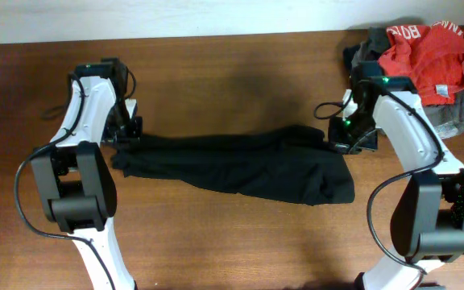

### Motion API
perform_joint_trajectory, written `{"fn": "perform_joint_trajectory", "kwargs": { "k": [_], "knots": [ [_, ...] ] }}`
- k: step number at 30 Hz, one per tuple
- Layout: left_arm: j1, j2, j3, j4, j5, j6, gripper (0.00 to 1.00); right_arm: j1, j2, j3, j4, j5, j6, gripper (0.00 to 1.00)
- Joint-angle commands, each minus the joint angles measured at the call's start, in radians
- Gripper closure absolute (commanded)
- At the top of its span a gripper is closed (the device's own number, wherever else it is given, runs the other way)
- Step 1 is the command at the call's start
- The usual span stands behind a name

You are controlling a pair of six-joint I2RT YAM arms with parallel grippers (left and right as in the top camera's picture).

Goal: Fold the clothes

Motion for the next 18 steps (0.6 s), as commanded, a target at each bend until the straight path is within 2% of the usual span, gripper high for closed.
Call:
{"fn": "perform_joint_trajectory", "kwargs": {
  "k": [1,5,6,8,9,10,12,18],
  "knots": [
    [0.005,-0.035,-0.057,0.024,-0.016,0.011,0.99,-0.020,-0.015,-0.023,-0.003,0.017,0.004,0.96],
    [0.005,-0.035,-0.116,0.079,-0.015,0.011,0.99,-0.019,-0.015,-0.051,-0.003,-0.004,0.004,0.94],
    [0.005,-0.035,-0.124,0.088,-0.015,0.011,0.91,-0.019,-0.015,-0.056,-0.003,-0.011,0.004,0.89],
    [0.005,-0.035,-0.125,0.098,-0.015,0.011,0.66,-0.018,-0.015,-0.063,-0.011,-0.014,0.004,0.76],
    [0.005,-0.035,-0.125,0.105,-0.015,0.011,0.58,-0.018,-0.015,-0.065,-0.016,-0.014,0.004,0.73],
    [0.005,-0.035,-0.125,0.114,-0.016,0.011,0.55,-0.018,-0.015,-0.066,-0.026,-0.014,0.004,0.72],
    [0.006,-0.035,-0.125,0.129,-0.016,0.011,0.52,-0.018,-0.015,-0.066,-0.043,-0.014,0.004,0.71],
    [0.034,-0.035,-0.123,0.144,-0.015,0.011,0.52,-0.018,-0.015,-0.071,-0.066,-0.014,0.004,0.71]
  ]
}}
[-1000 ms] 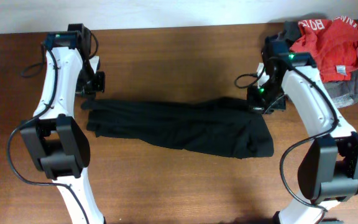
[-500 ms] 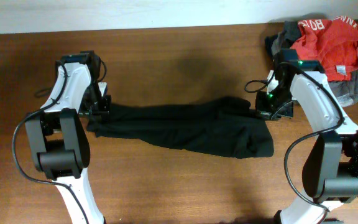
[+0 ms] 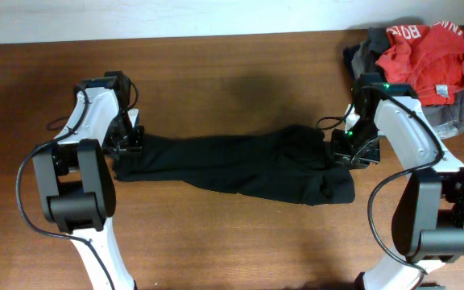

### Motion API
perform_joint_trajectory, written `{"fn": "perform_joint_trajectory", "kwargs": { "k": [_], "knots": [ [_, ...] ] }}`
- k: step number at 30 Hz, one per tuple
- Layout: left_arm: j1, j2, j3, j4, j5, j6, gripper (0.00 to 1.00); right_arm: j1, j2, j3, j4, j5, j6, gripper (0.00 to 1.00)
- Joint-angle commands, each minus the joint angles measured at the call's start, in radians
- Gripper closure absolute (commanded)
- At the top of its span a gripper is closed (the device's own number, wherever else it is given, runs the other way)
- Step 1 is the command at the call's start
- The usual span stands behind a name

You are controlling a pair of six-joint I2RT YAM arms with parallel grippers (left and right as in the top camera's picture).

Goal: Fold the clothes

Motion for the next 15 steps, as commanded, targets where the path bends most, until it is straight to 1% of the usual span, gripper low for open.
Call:
{"fn": "perform_joint_trajectory", "kwargs": {
  "k": [1,3,5,7,8,9,10,13,15],
  "knots": [
    [0.051,-0.038,-0.003,0.000,-0.002,-0.013,0.52,-0.006,-0.015,-0.009,0.005,-0.003,0.001,0.75],
    [0.081,-0.047,-0.003,0.002,0.054,-0.013,0.52,-0.006,-0.016,-0.006,0.027,-0.023,0.001,0.76],
    [0.114,-0.059,-0.003,0.012,0.160,0.005,0.52,-0.006,-0.016,-0.005,0.053,-0.067,-0.001,0.76],
    [0.153,-0.064,-0.003,0.017,0.367,0.102,0.46,-0.006,-0.016,-0.005,0.080,-0.121,-0.018,0.76],
    [0.169,-0.064,-0.004,0.011,0.452,0.145,0.44,-0.006,-0.016,-0.005,0.088,-0.127,-0.018,0.76],
    [0.180,-0.064,-0.006,0.006,0.500,0.179,0.44,-0.006,-0.016,-0.005,0.093,-0.127,-0.018,0.76],
    [0.189,-0.064,-0.010,0.006,0.521,0.204,0.43,-0.006,-0.016,-0.005,0.098,-0.126,-0.019,0.75],
    [0.203,-0.064,-0.011,0.014,0.520,0.264,0.39,-0.006,-0.016,-0.005,0.110,-0.126,-0.025,0.75],
    [0.203,-0.064,-0.018,0.034,0.517,0.283,0.36,-0.006,-0.016,-0.005,0.117,-0.126,-0.034,0.75]
  ]
}}
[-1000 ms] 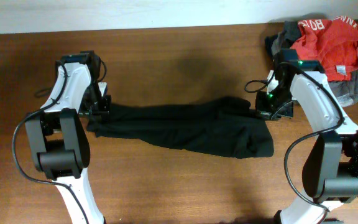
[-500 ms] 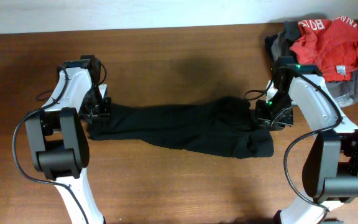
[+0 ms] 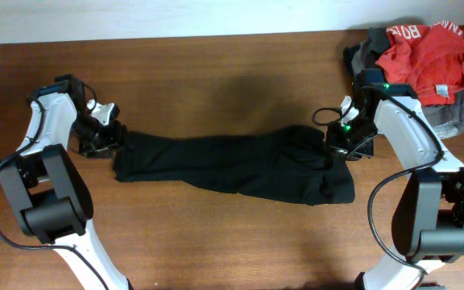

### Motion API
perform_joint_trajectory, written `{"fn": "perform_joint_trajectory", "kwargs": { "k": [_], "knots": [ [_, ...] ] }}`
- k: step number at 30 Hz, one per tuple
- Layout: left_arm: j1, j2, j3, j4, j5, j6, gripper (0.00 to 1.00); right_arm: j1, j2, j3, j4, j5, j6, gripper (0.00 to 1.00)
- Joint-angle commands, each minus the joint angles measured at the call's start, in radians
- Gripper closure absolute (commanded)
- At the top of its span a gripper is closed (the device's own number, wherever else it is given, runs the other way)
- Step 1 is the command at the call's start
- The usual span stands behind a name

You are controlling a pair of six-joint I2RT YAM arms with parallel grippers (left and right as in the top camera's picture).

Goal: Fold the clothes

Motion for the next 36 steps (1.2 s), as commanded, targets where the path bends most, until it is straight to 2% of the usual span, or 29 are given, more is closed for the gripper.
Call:
{"fn": "perform_joint_trajectory", "kwargs": {
  "k": [1,7,14,17,22,25,26,29,31,36],
  "knots": [
    [-0.001,-0.032,-0.018,0.028,0.098,0.108,0.36,-0.006,-0.016,-0.004,0.011,-0.023,-0.028,0.72],
    [-0.002,-0.031,-0.061,0.067,0.081,0.107,0.36,-0.006,-0.016,-0.005,0.021,-0.019,-0.033,0.71],
    [-0.002,-0.031,-0.089,0.051,-0.116,0.080,0.36,-0.006,-0.016,-0.004,0.026,-0.019,-0.037,0.70],
    [-0.003,-0.031,-0.091,0.071,-0.106,0.077,0.36,-0.006,-0.016,-0.005,0.029,-0.020,-0.037,0.69],
    [-0.018,-0.031,-0.180,0.149,-0.004,0.077,0.37,-0.006,-0.016,-0.005,0.029,-0.019,-0.037,0.69],
    [-0.032,-0.031,-0.236,0.183,-0.006,0.077,0.47,-0.006,-0.016,-0.005,0.029,-0.019,-0.037,0.69],
    [-0.034,-0.031,-0.251,0.195,-0.006,0.077,0.55,-0.006,-0.016,-0.005,0.029,-0.019,-0.037,0.69],
    [-0.031,-0.031,-0.262,0.217,-0.006,0.045,0.88,-0.006,-0.016,-0.005,0.029,-0.019,-0.037,0.69],
    [-0.023,-0.032,-0.259,0.242,-0.006,0.010,0.99,-0.006,-0.016,-0.005,0.029,-0.019,-0.037,0.69],
    [0.025,-0.032,-0.231,0.272,-0.007,-0.032,0.99,-0.006,-0.016,-0.005,0.018,-0.019,-0.037,0.65]
  ]
}}
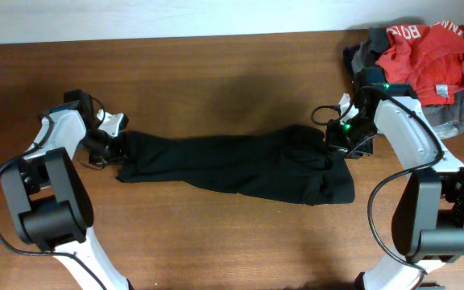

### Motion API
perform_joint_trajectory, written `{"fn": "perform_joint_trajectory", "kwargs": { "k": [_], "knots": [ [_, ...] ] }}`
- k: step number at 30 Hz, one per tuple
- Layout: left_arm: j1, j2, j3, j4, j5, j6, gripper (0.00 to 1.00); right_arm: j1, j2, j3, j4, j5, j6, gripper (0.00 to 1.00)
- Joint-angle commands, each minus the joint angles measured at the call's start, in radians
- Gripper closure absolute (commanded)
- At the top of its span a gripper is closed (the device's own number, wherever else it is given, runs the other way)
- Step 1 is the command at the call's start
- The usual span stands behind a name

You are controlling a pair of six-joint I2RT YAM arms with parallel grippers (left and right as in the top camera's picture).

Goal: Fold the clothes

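Note:
A long black garment (pixel 232 165) lies stretched left to right across the middle of the wooden table (pixel 232 72), lumpy and wider at its right end. My left gripper (pixel 111 149) is low at the garment's left end, pointing right and touching its edge. At the upper right corner of the garment my right gripper (pixel 335 145) sits over the fabric. From overhead I cannot make out how either gripper's jaws stand or whether they hold cloth.
At the back right corner sits a pile of other clothes: a red garment (pixel 425 52) with white lettering on top of grey ones (pixel 449 117), just behind the right arm. The table's far edge meets a white wall.
The left arm has folded in, bringing its gripper slightly right and down against the garment's left edge. That edge has shifted a little to the right. The right arm has not moved.
Both grippers first stood at the garment's two ends, the left arm reaching from above it. Then both sat slightly lower. After that the left arm was swung out to the left of the garment, and now it has drawn in against the left edge.

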Motion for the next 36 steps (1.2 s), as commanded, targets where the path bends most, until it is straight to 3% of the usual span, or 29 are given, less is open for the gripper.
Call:
{"fn": "perform_joint_trajectory", "kwargs": {
  "k": [1,10,17,25,36],
  "knots": [
    [0.048,0.028,0.013,0.032,-0.021,-0.043,0.99,-0.006,-0.015,-0.005,-0.010,-0.013,-0.002,0.65],
    [0.162,0.019,0.168,-0.024,-0.021,-0.068,0.99,-0.006,-0.015,-0.005,-0.011,-0.013,-0.002,0.63],
    [0.152,0.009,0.286,-0.131,-0.020,-0.061,0.99,-0.006,-0.015,-0.005,-0.006,-0.013,-0.002,0.60],
    [0.016,-0.048,0.375,-0.268,-0.019,-0.039,0.99,-0.006,-0.014,-0.005,0.008,-0.013,-0.002,0.59],
    [-0.238,-0.076,0.375,-0.321,-0.020,-0.040,0.99,-0.006,-0.013,-0.005,0.008,-0.013,-0.002,0.59]
  ]
}}
